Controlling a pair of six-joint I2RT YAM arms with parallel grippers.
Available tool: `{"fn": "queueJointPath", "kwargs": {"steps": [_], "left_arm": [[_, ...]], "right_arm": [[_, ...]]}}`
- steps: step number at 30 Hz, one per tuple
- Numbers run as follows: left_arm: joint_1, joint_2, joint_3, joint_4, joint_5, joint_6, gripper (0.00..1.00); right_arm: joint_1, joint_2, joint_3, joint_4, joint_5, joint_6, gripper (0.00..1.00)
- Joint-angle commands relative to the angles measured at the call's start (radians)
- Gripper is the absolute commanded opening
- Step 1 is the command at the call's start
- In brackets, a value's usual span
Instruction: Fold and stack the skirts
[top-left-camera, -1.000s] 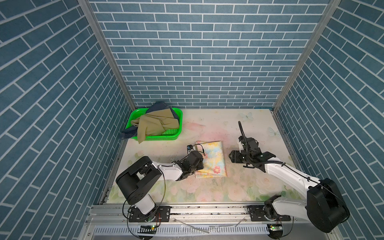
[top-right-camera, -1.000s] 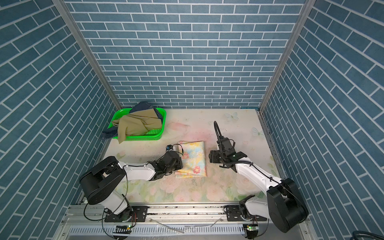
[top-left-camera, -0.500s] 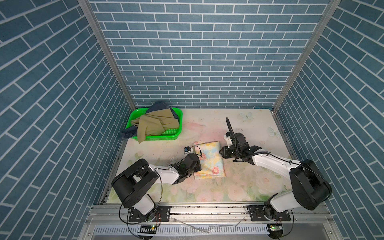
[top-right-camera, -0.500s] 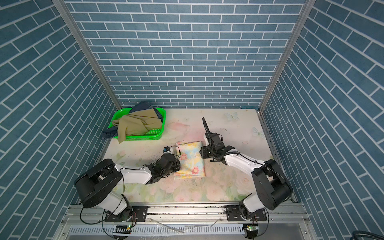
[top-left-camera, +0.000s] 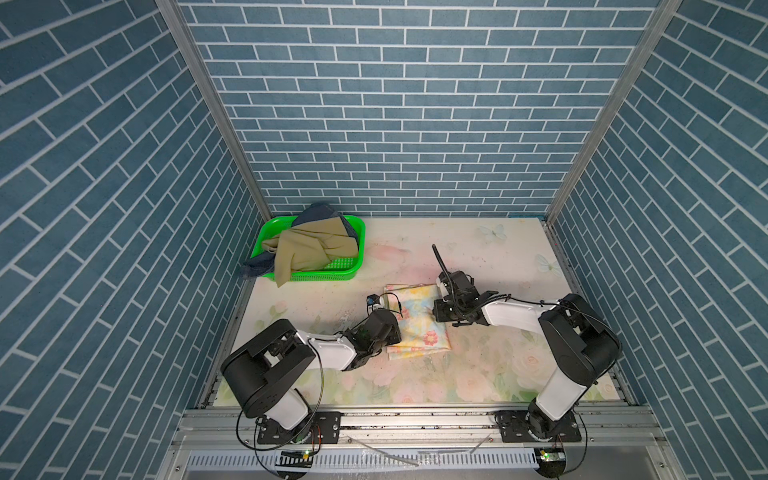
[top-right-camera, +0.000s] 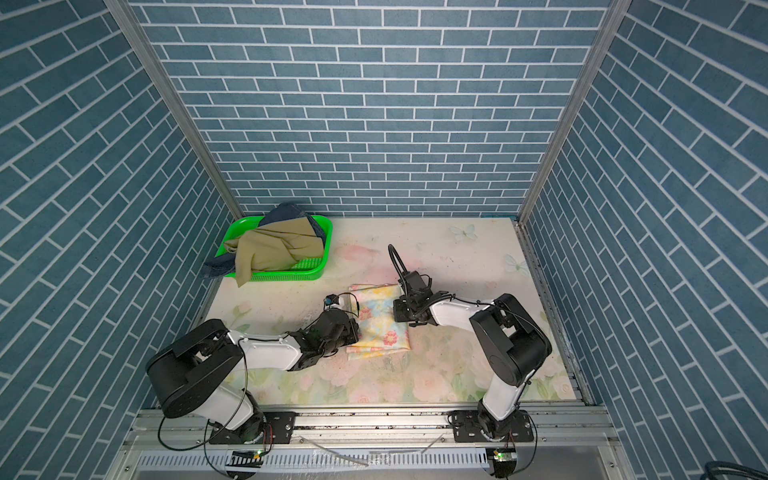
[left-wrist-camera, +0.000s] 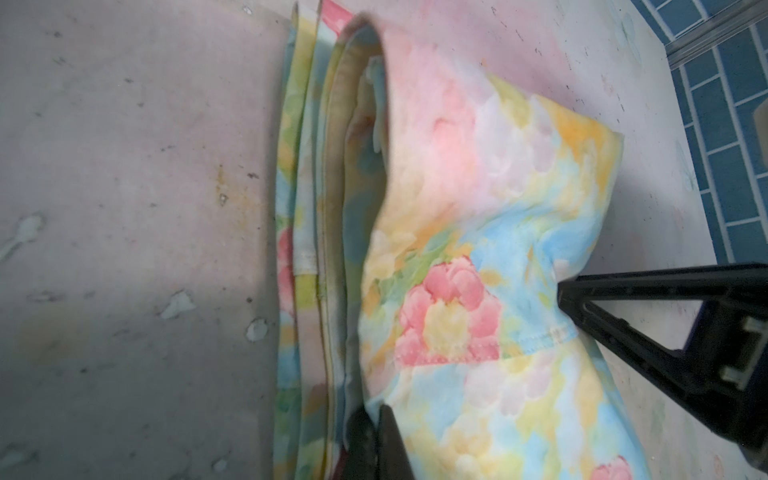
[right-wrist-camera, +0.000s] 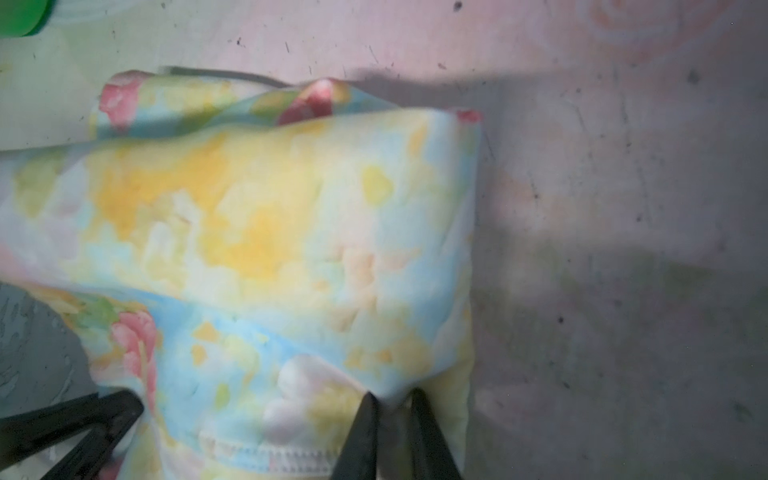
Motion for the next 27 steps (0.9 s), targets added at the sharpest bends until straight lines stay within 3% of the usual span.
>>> {"fn": "queueJointPath", "kwargs": {"steps": [1,4,6,9,12,14,17,19,26,27], "left_arm": [[0.007,-0.03,-0.041,-0.149,-0.005,0.004,0.0],[0.008,-0.085,-0.032,-0.188,-0.026,0.023,0.03],[0.007,-0.134,-0.009,-0.237,-0.042,0.049,0.24],[0.007,-0.205,0.022,-0.29,-0.065,0.093,0.35],[0.005,-0.255,0.058,-0.328,-0.079,0.133,0.39],[0.002,-0.261,0.08,-0.333,-0.076,0.158,0.38],[-0.015,-0.23,0.117,-0.303,-0.06,0.208,0.25],[-0.025,-0.187,0.146,-0.28,-0.039,0.234,0.25],[-0.035,-0.008,0.192,-0.2,0.012,0.26,0.0],[-0.034,0.003,0.189,-0.201,0.011,0.259,0.0]], "right_arm": [[0.01,0.075,0.006,-0.046,0.077,0.029,0.14],[0.016,0.091,0.01,-0.037,0.081,0.039,0.13],[0.02,0.099,0.015,-0.036,0.082,0.042,0.13],[0.022,0.104,0.017,-0.036,0.085,0.045,0.12],[0.021,0.103,0.008,-0.024,0.085,0.049,0.12],[0.021,0.101,-0.001,-0.015,0.082,0.054,0.12],[0.021,0.096,-0.01,-0.002,0.075,0.06,0.12],[0.021,0.092,-0.012,0.001,0.073,0.064,0.12],[0.021,0.079,-0.022,0.016,0.056,0.074,0.12],[0.021,0.074,-0.024,0.017,0.055,0.074,0.12]]}}
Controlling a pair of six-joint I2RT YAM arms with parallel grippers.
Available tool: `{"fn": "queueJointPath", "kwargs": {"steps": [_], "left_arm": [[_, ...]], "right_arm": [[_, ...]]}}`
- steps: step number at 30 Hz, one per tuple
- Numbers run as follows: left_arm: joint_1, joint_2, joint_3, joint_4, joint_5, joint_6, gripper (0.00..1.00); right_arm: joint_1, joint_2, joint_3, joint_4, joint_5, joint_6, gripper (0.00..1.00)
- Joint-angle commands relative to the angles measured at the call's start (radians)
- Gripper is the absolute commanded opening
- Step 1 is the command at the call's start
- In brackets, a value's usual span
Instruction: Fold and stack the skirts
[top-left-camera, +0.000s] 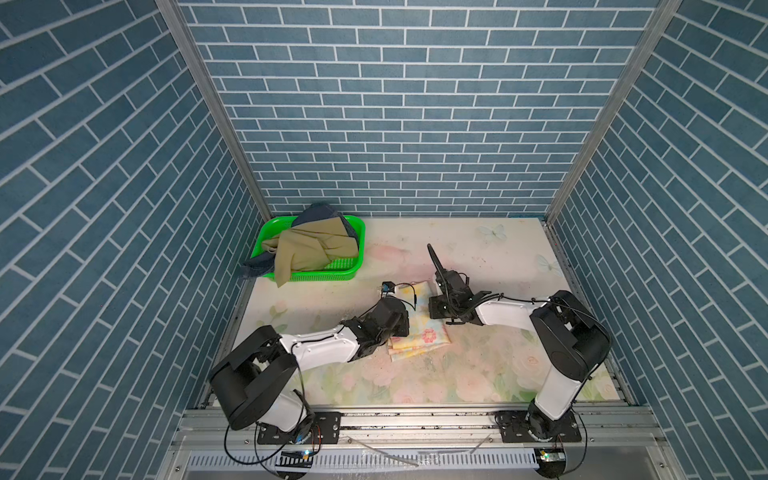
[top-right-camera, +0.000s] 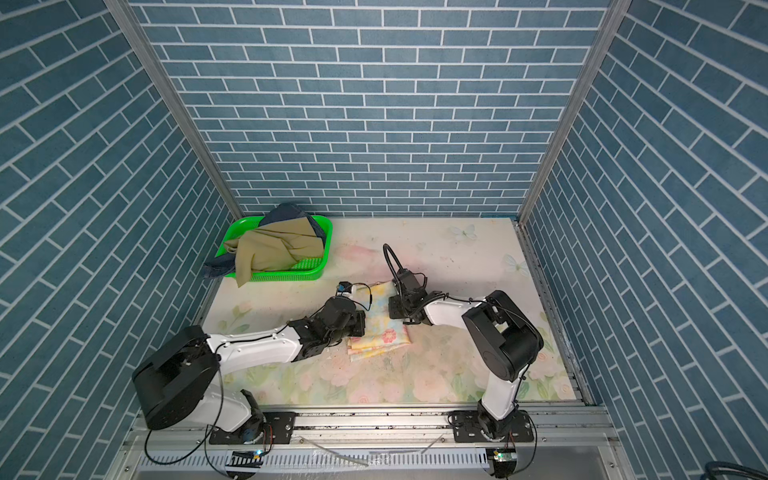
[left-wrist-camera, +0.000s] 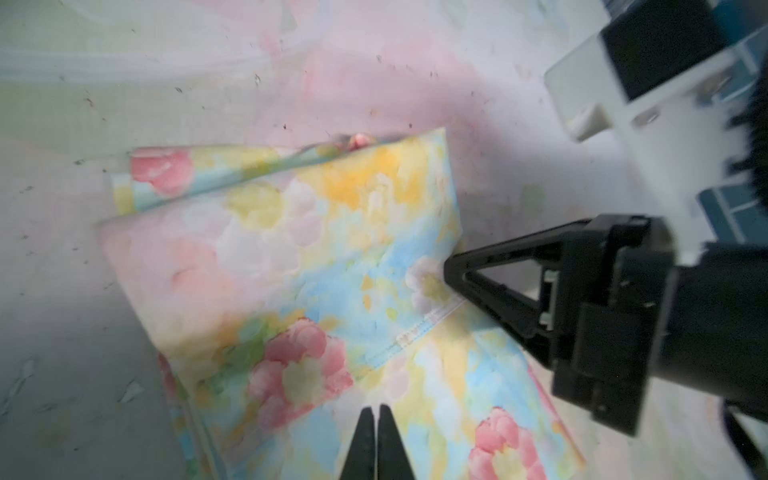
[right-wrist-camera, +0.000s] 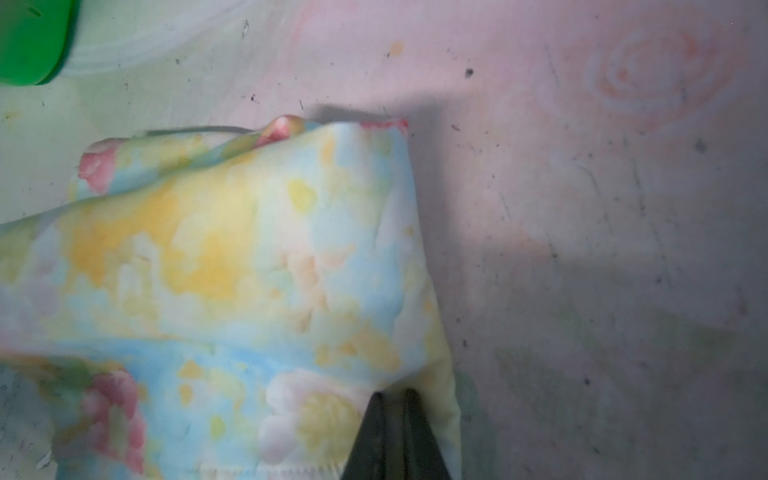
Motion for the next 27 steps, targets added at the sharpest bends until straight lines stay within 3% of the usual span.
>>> {"fn": "queueJointPath", "kwargs": {"steps": [1,10,16,22,27], "left_arm": [[-0.002,0.039,0.002,0.011,0.008,0.024,0.0],[0.018,0.064,-0.077,0.053,0.006,0.008,0.0],[0.023,0.107,-0.101,0.105,0.032,-0.006,0.0],[0.023,0.128,-0.102,0.123,0.051,-0.014,0.0],[0.023,0.121,-0.115,0.134,0.06,-0.024,0.0]], "right_arm": [[0.004,0.027,-0.051,-0.048,0.003,0.039,0.12],[0.003,-0.042,-0.045,-0.063,-0.01,0.008,0.16],[-0.005,-0.109,-0.003,-0.073,-0.042,-0.026,0.3],[-0.021,-0.116,0.056,-0.029,-0.165,-0.045,0.35],[-0.062,-0.059,0.066,0.105,-0.267,-0.019,0.35]]}}
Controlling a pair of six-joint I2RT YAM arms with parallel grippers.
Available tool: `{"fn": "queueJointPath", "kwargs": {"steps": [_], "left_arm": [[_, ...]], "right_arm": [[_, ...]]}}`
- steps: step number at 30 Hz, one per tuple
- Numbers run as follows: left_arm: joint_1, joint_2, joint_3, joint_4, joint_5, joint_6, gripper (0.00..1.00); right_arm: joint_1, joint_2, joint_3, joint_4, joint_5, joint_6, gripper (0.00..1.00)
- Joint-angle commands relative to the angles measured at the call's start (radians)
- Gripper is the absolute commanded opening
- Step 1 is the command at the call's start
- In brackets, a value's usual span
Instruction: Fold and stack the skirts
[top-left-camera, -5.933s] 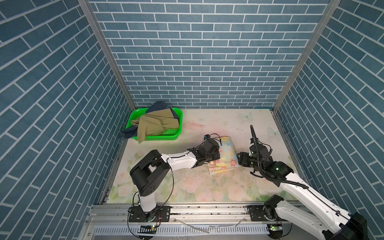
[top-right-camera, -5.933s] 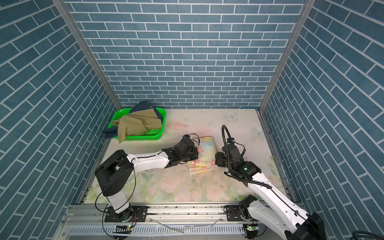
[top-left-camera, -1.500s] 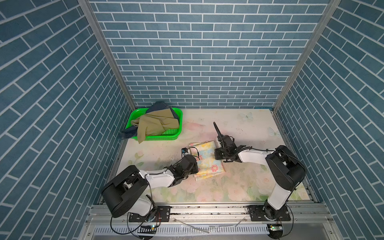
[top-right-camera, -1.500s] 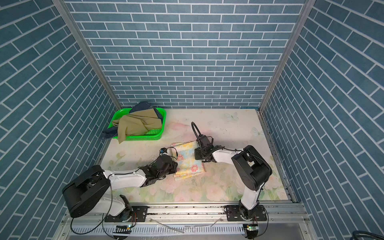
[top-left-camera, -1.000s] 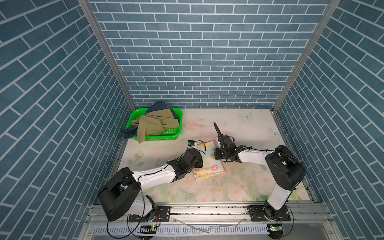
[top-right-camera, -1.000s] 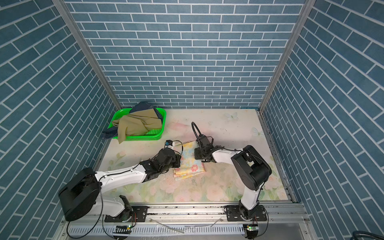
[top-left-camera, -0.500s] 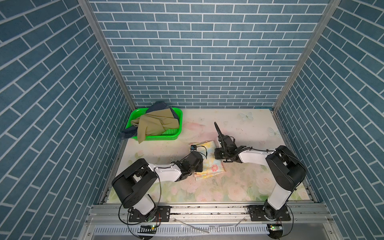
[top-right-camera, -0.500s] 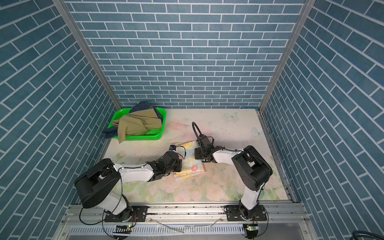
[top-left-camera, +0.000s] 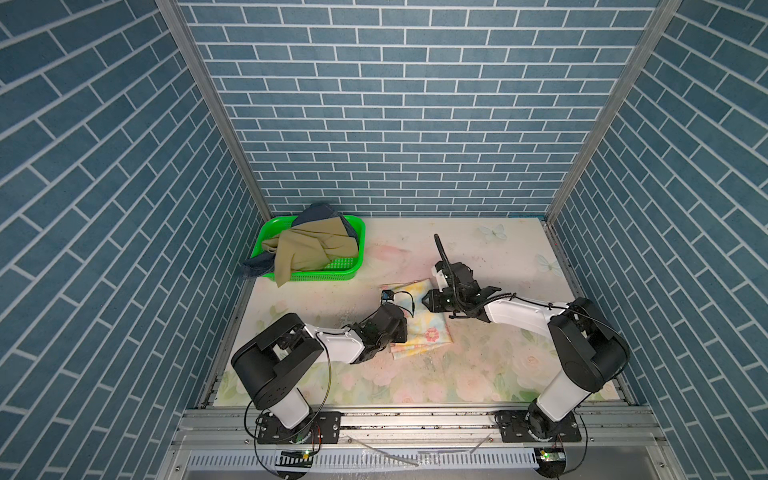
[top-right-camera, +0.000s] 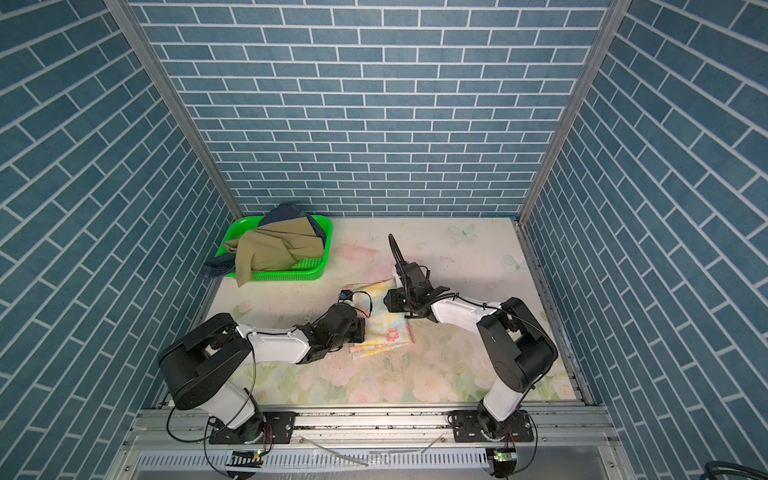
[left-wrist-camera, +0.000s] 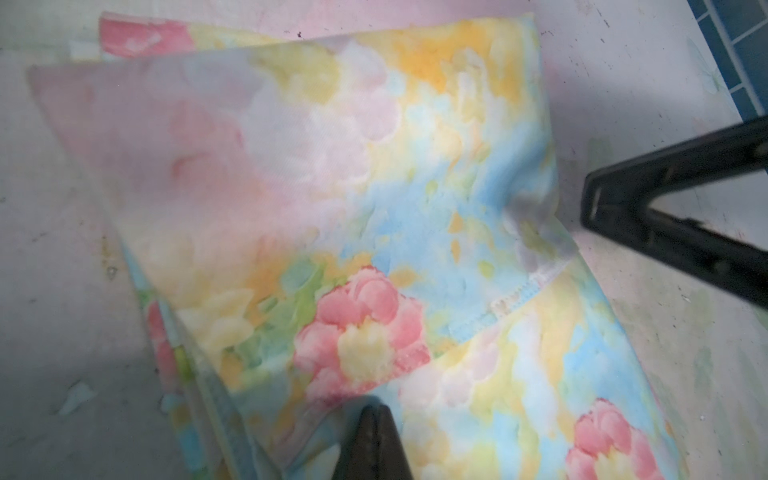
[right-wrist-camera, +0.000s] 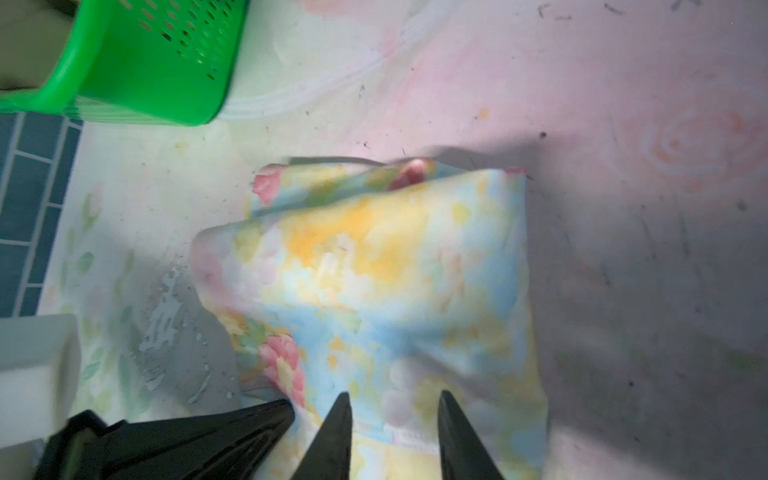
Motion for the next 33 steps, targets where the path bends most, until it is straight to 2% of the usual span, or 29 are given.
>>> {"fn": "queueJointPath", "kwargs": {"steps": [1,5,12,15,19,23,27,33], "left_arm": [[0.005,0.018,-0.037,-0.039,0.029,-0.015,0.0],[0.005,0.008,-0.051,-0.035,0.029,-0.022,0.0],[0.005,0.004,-0.052,-0.039,0.03,-0.025,0.0],[0.005,0.015,-0.046,-0.036,0.036,-0.024,0.0],[0.006,0.023,-0.031,-0.05,0.039,-0.022,0.0],[0.005,0.036,-0.023,-0.046,0.041,-0.025,0.0],[0.005,0.055,-0.016,-0.041,0.049,-0.028,0.0],[0.005,0.066,-0.005,-0.046,0.056,-0.026,0.0]], "right_arm": [[-0.028,0.055,0.042,0.123,-0.093,-0.003,0.35],[-0.06,0.166,0.044,0.26,-0.143,0.023,0.35],[-0.059,0.296,-0.006,0.374,-0.07,0.009,0.34],[-0.06,0.241,-0.058,0.367,-0.018,-0.014,0.33],[-0.061,0.094,-0.091,0.294,0.033,-0.054,0.34],[-0.055,-0.049,-0.168,0.26,0.074,-0.042,0.34],[0.0,-0.154,-0.265,0.236,0.178,-0.037,0.33],[0.103,-0.232,-0.429,0.252,0.276,0.046,0.3]]}}
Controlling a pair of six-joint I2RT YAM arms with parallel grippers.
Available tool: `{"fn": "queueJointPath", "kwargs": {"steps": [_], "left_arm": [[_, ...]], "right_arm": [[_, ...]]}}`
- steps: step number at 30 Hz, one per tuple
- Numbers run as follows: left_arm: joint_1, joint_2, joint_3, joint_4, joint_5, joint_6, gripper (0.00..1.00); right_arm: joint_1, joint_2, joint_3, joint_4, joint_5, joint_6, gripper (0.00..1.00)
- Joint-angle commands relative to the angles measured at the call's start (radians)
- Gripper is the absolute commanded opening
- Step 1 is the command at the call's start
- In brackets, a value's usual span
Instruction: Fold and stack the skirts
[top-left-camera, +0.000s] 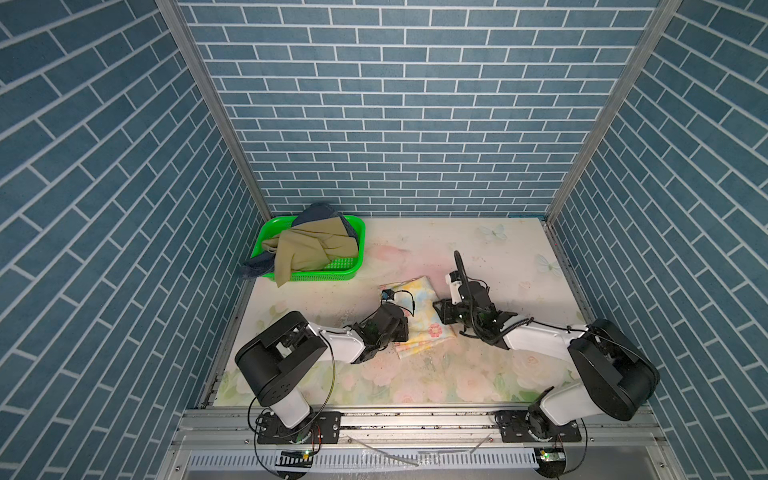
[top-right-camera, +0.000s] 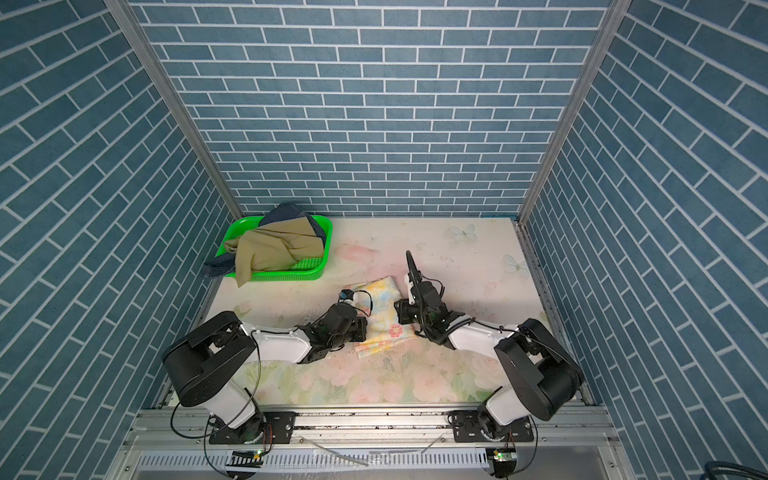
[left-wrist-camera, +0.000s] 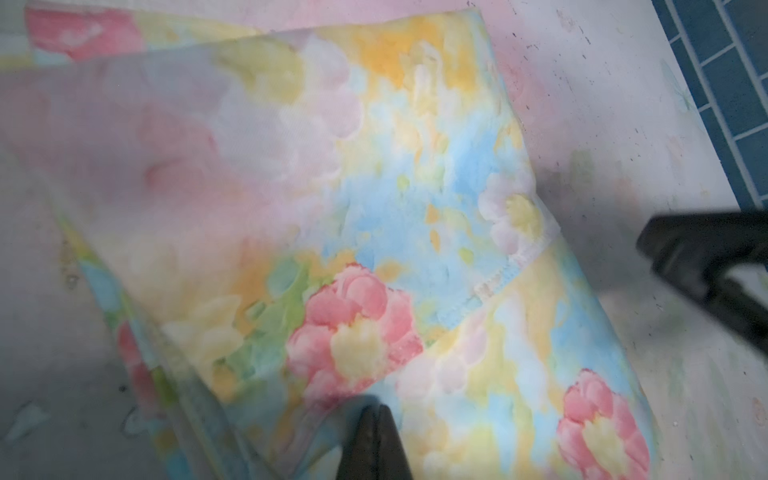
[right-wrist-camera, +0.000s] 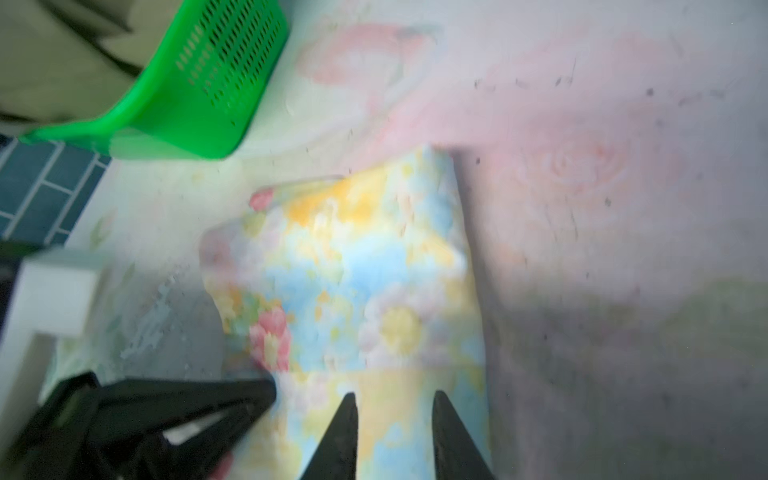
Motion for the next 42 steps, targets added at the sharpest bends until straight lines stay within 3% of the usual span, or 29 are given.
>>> {"fn": "queueJointPath", "kwargs": {"steps": [1,8,13,20,28,36,37,39,42], "left_arm": [[0.002,0.039,-0.005,-0.094,0.03,-0.003,0.0],[0.002,0.044,-0.003,-0.094,0.033,-0.008,0.0],[0.002,0.052,0.002,-0.088,0.043,-0.004,0.0],[0.002,0.046,0.002,-0.091,0.051,-0.004,0.0],[0.002,0.019,0.007,-0.124,0.043,-0.001,0.0],[0.002,-0.086,0.048,-0.218,0.035,0.013,0.0],[0.002,-0.12,0.058,-0.246,0.029,0.017,0.05],[0.002,-0.189,0.066,-0.308,-0.001,0.018,0.31],[0.005,-0.295,0.071,-0.416,-0.047,0.016,0.47]], "right_arm": [[0.056,-0.028,-0.086,-0.02,0.117,0.057,0.29],[0.094,-0.027,-0.12,-0.054,0.142,0.081,0.29],[0.038,-0.044,0.089,-0.203,0.087,-0.005,0.31],[-0.052,0.212,0.398,-0.222,-0.009,-0.116,0.31],[-0.079,0.489,0.531,-0.131,-0.102,-0.108,0.31],[-0.12,0.241,0.483,-0.238,-0.066,-0.149,0.34],[-0.123,0.197,0.47,-0.263,-0.052,-0.16,0.35],[-0.125,0.122,0.45,-0.315,-0.022,-0.174,0.37],[-0.125,0.033,0.401,-0.377,-0.007,-0.171,0.4]]}}
